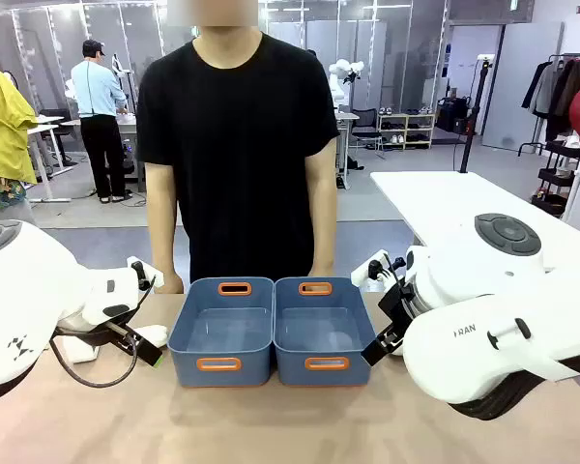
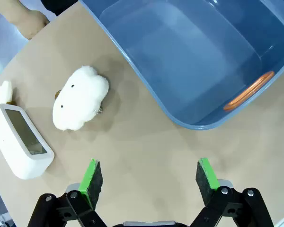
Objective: Sort the digital clocks into the basket.
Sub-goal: Pick up the Digital clock from the table and place it into the empty Plastic storage basket.
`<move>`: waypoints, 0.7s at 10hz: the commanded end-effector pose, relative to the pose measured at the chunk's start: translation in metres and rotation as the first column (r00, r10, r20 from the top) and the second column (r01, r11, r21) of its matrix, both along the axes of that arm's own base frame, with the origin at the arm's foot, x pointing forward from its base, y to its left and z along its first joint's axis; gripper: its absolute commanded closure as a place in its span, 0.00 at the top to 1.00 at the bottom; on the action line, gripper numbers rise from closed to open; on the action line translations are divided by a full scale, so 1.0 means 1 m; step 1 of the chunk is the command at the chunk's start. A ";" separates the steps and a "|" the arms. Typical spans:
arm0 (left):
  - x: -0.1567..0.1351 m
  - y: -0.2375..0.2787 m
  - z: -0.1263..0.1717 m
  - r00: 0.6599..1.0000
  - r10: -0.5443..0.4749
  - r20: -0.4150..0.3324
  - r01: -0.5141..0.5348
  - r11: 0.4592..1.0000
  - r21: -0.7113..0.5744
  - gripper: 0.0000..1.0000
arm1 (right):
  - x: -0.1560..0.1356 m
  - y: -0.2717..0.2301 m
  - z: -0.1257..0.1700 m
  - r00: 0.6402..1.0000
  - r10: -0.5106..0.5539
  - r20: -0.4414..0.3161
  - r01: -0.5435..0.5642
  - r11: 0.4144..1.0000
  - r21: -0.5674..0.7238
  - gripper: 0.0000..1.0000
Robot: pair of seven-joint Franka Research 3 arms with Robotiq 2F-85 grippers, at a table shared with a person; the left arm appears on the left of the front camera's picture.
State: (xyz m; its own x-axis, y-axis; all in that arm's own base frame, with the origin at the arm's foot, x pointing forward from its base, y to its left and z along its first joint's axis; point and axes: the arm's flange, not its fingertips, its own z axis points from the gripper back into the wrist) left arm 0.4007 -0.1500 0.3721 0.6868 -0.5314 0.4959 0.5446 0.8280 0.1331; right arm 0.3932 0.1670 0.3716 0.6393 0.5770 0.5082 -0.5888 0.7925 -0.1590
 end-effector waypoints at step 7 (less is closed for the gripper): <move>0.000 0.000 0.000 1.000 -0.001 0.000 0.001 1.000 0.000 1.00 | 0.000 0.000 0.000 1.000 0.000 0.000 0.000 1.000 0.000 1.00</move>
